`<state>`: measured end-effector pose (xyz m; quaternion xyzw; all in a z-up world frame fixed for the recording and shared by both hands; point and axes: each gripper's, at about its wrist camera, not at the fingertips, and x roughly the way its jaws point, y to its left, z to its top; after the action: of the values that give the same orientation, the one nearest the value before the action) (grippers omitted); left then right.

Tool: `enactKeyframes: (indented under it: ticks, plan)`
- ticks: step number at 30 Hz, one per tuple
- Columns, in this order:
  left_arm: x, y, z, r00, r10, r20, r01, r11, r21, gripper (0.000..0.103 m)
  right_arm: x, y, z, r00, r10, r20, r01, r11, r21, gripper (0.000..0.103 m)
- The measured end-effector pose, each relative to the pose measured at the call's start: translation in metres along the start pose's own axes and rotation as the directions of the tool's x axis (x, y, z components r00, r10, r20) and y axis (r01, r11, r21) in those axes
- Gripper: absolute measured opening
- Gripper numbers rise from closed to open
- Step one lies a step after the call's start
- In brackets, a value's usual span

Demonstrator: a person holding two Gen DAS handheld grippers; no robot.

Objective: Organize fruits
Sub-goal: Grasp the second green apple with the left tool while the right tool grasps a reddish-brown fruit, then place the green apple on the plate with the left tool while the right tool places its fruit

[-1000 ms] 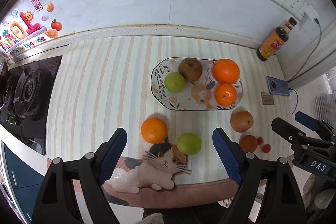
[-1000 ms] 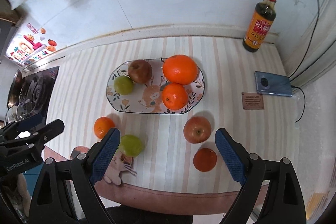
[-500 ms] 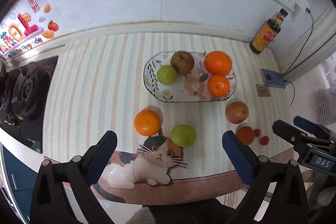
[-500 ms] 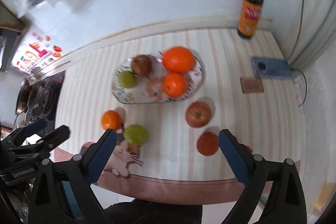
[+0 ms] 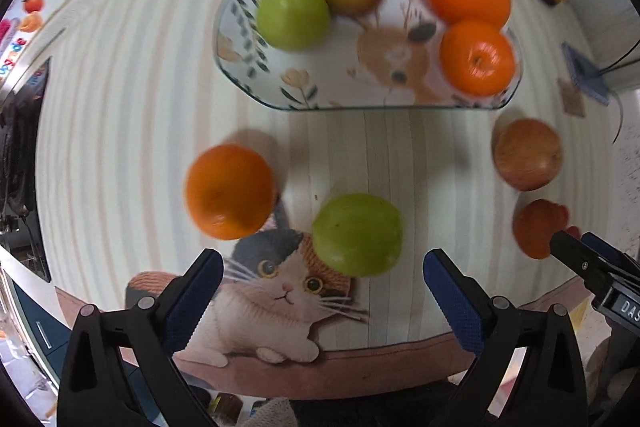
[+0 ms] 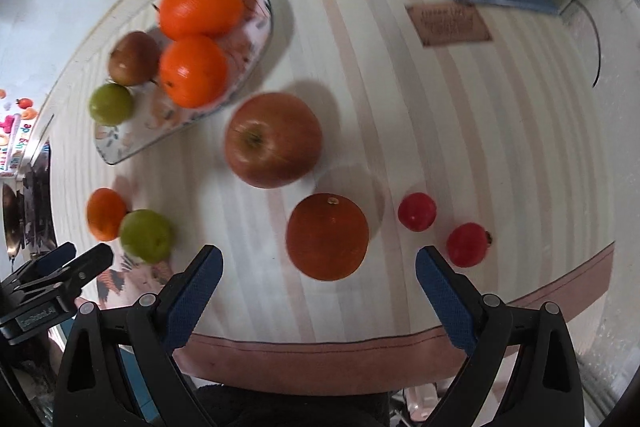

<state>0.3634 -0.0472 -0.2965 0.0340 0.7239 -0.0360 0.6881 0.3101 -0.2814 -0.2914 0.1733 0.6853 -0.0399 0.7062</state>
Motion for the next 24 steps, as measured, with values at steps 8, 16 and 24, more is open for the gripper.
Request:
enactKeyframes:
  ticks: [8, 16, 24]
  plan:
    - [0.036, -0.012, 0.008, 0.997, 0.005, -0.078, -0.004, 1.0, 0.012, 0.103, 0.029, -0.004, 0.009, 0.999, -0.006, -0.051, 0.007, 1.0, 0.016, 0.099]
    - [0.039, -0.025, 0.007, 0.998, -0.007, -0.055, 0.008, 1.0, 0.015, 0.067, 0.042, 0.0, 0.016, 0.997, -0.015, -0.074, 0.015, 1.0, -0.003, 0.075]
    - [0.032, -0.031, 0.002, 1.0, 0.002, 0.004, -0.002, 0.999, 0.038, 0.06, 0.049, 0.018, 0.011, 0.998, -0.037, -0.057, 0.033, 0.997, -0.07, 0.056]
